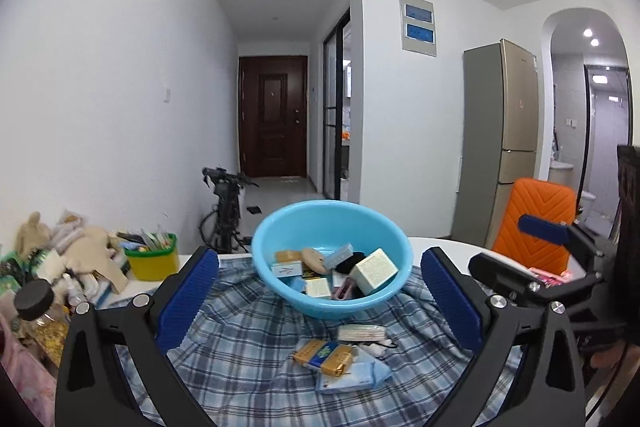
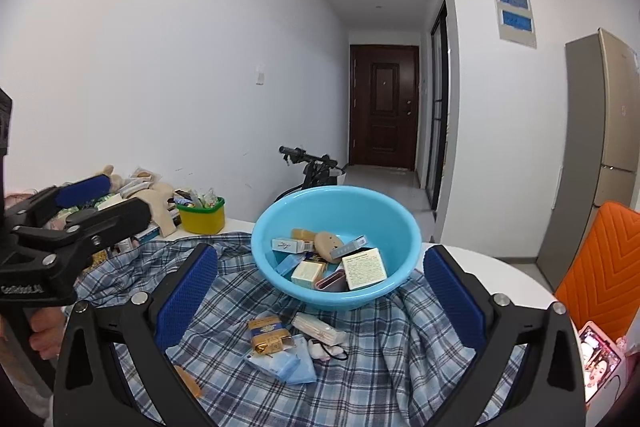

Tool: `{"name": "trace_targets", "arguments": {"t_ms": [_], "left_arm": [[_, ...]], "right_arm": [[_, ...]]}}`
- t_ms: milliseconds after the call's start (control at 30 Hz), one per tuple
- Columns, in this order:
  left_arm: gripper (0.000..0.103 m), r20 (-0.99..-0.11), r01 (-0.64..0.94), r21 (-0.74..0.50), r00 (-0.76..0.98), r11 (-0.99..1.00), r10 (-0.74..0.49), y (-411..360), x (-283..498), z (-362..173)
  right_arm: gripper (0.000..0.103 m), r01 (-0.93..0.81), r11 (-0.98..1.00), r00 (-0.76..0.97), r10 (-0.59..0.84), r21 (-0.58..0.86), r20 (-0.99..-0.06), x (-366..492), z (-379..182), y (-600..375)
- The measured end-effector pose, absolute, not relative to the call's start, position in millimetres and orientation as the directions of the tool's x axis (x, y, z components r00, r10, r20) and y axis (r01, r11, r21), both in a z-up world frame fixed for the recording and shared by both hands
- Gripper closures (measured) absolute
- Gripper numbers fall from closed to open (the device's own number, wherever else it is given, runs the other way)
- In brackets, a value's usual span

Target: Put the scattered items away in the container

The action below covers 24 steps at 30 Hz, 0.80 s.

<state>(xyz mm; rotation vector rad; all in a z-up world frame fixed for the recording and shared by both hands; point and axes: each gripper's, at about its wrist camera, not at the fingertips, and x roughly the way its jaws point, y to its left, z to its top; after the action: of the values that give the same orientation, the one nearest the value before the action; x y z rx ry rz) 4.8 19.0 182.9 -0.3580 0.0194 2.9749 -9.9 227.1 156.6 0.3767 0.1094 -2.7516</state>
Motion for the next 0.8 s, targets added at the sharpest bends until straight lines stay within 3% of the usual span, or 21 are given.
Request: {"name": "trace_targets", "arguments": {"t_ms": [267,433,800], "left_arm": [[0.000,-0.243,-0.111,-0.010,-0.964,-0.994,0.110,5,8,158],[0.000,-0.299,-0.094,-0.007,-0.950,-0.996,0.091,-1,-1,128],[0.000,-0.291,-0.069,-0.028,-0.954,-0.997,0.075,-4,1,76]], "right_arm": [[0.000,0.361,-0.932,-0.890,-0.338,-0.021,-0.306,-6,138,233],[0.000,0.334,-0.943,-0.888,-0.307,-0.019,-0.342,-7,121,238],[0.000,0.278,-0.960,-0.893,-0.275,0.042,-0.356,-9,83,250]]}}
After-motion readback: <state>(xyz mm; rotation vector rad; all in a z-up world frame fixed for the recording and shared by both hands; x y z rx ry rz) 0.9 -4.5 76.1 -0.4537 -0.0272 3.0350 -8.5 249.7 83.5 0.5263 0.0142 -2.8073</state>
